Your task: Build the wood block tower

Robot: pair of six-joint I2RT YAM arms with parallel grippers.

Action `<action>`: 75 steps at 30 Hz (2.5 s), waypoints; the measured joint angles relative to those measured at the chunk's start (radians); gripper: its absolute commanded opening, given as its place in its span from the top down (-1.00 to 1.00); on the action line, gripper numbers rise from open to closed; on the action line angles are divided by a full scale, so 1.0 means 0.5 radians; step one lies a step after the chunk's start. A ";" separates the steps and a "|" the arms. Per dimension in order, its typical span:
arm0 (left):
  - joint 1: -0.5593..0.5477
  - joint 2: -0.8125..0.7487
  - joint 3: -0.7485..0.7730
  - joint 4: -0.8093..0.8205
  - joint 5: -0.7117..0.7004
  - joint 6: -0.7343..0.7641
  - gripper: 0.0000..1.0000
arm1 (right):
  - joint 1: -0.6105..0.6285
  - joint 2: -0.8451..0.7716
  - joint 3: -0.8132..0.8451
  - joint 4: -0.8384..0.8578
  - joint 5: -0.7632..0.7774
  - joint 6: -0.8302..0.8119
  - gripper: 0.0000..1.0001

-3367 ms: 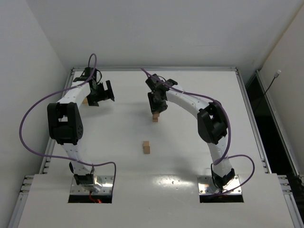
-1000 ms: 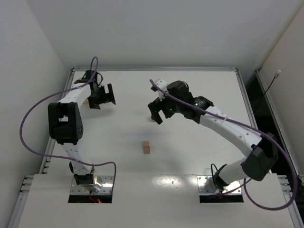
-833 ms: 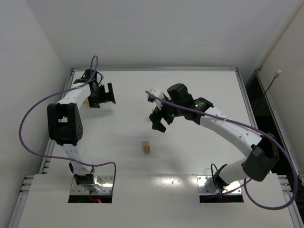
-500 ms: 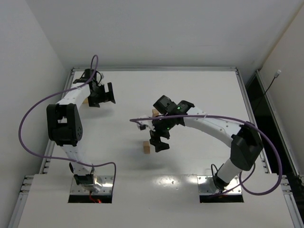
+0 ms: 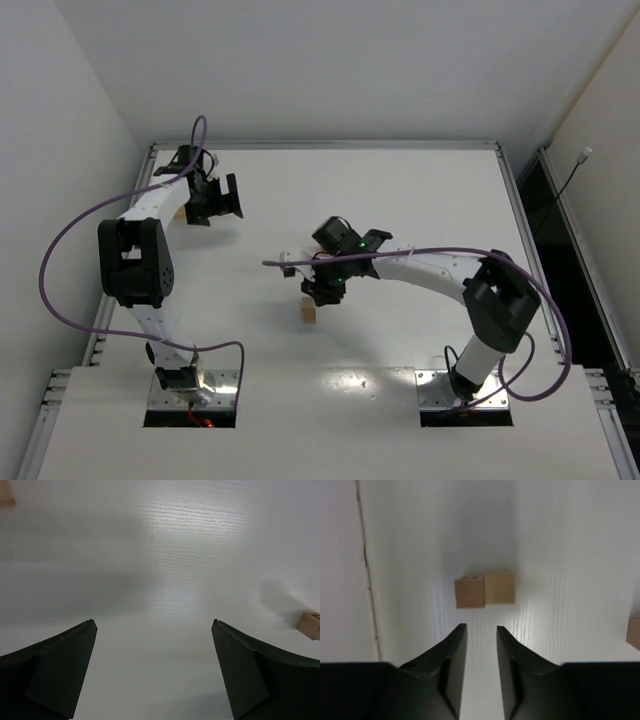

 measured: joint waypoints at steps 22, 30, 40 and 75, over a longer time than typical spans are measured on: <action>0.000 -0.001 -0.005 0.006 -0.047 -0.017 -0.99 | 0.041 0.425 0.790 -0.419 0.751 1.460 -0.24; 0.000 -0.072 -0.090 0.012 -0.105 -0.024 -0.99 | -0.019 0.426 0.834 -0.507 0.787 1.755 -0.18; 0.000 -0.381 -0.132 -0.019 -0.217 -0.007 -0.99 | 0.017 0.647 0.765 -0.523 0.670 1.891 -0.13; 0.067 -0.278 -0.130 -0.091 -0.080 -0.008 -0.99 | 0.134 0.980 0.961 -0.563 0.828 1.711 1.00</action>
